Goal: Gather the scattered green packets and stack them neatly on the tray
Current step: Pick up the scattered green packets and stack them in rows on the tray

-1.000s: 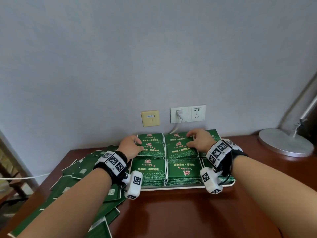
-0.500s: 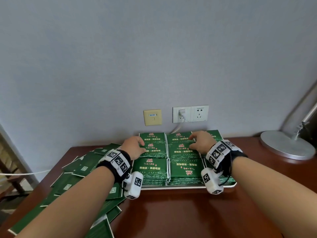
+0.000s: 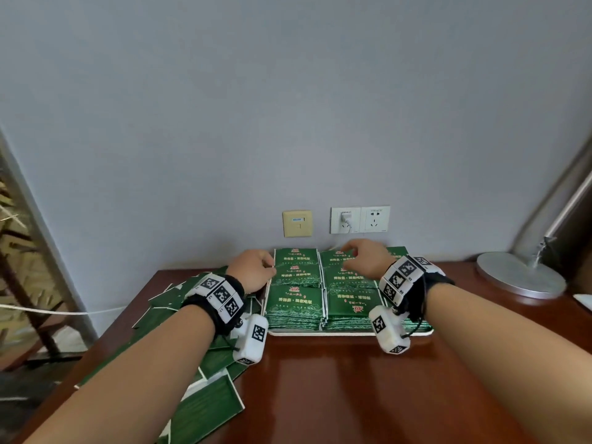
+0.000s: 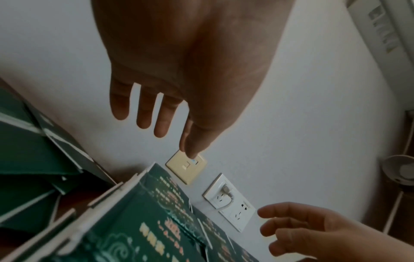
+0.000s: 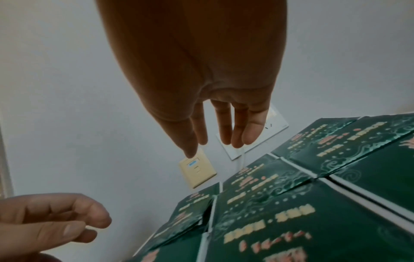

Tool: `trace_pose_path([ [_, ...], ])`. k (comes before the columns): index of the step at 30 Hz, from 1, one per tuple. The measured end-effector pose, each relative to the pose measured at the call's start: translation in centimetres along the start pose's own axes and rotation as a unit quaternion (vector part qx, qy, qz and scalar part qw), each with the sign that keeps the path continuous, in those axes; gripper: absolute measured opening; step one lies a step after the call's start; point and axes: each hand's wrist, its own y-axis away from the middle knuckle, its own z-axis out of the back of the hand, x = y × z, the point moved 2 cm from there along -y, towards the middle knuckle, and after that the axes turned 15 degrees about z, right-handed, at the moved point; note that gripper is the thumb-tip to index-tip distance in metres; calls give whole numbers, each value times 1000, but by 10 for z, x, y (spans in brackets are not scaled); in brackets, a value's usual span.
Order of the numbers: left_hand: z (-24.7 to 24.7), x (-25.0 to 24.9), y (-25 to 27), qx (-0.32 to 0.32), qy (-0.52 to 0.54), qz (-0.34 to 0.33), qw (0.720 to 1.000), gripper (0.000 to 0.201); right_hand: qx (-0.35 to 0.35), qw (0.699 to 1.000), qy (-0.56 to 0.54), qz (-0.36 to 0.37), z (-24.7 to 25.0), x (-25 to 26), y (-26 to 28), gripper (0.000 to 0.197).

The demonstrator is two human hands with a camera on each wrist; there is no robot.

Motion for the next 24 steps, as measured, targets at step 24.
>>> trace_pose_path([
  [24,81,223,158,6,-90,129,987,24,208,973,77,66,-158,200,64,37],
])
